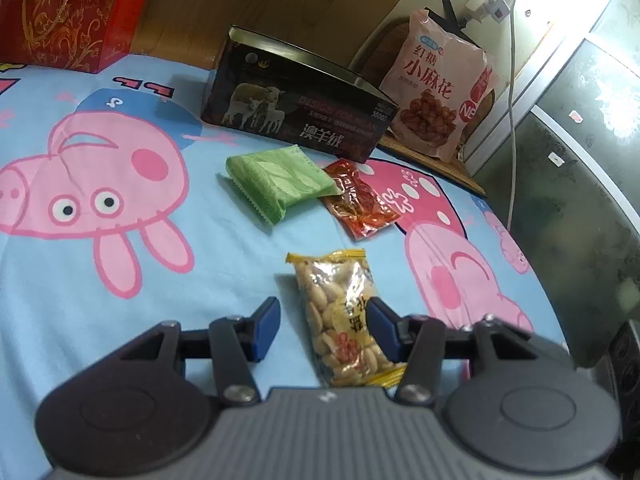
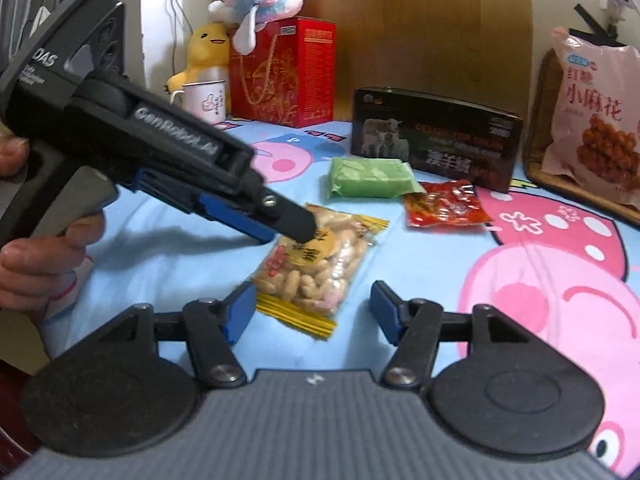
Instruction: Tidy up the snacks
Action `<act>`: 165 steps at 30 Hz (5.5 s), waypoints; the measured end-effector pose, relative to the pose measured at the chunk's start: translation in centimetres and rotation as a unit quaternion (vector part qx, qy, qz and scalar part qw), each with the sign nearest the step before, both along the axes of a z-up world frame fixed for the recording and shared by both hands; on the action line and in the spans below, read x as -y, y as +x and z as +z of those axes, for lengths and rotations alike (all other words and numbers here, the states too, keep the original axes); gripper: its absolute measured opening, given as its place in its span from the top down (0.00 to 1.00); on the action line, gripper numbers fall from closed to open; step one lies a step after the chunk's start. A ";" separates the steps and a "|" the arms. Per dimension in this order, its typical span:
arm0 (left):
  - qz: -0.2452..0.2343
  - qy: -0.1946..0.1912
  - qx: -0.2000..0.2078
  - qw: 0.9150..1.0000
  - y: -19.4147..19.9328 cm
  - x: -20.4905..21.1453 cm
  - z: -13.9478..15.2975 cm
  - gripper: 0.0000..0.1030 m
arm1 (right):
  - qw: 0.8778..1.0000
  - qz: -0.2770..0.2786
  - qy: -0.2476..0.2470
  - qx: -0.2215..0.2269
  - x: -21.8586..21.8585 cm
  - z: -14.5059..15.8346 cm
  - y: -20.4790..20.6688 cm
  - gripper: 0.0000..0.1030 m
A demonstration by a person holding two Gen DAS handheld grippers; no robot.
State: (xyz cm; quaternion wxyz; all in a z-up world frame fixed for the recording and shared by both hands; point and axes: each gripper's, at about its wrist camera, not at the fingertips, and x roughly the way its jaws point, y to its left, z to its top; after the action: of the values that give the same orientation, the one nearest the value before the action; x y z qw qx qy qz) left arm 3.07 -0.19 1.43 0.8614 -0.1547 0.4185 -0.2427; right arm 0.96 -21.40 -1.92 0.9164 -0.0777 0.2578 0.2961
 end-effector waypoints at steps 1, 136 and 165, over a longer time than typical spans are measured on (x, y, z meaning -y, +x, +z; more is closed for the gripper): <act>0.002 0.002 0.000 1.000 0.0 0.0 0.0 0.53 | 1.000 -0.008 -0.004 0.005 0.3 0.1 0.0 0.38; -0.032 -0.075 -0.034 0.996 3.0 -1.3 -0.5 0.42 | 0.999 0.036 0.022 -0.018 -2.7 0.0 3.3 0.40; -0.033 -0.077 -0.035 0.996 3.1 -1.2 -0.6 0.40 | 0.998 0.036 0.041 -0.028 -2.4 0.0 3.5 0.40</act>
State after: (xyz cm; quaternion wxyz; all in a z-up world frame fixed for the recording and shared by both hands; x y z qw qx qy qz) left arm 6.14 1.05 0.82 0.8233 -0.2150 0.4332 -0.2972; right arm 4.47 -19.05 -1.93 0.9000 -0.0412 0.2682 0.3412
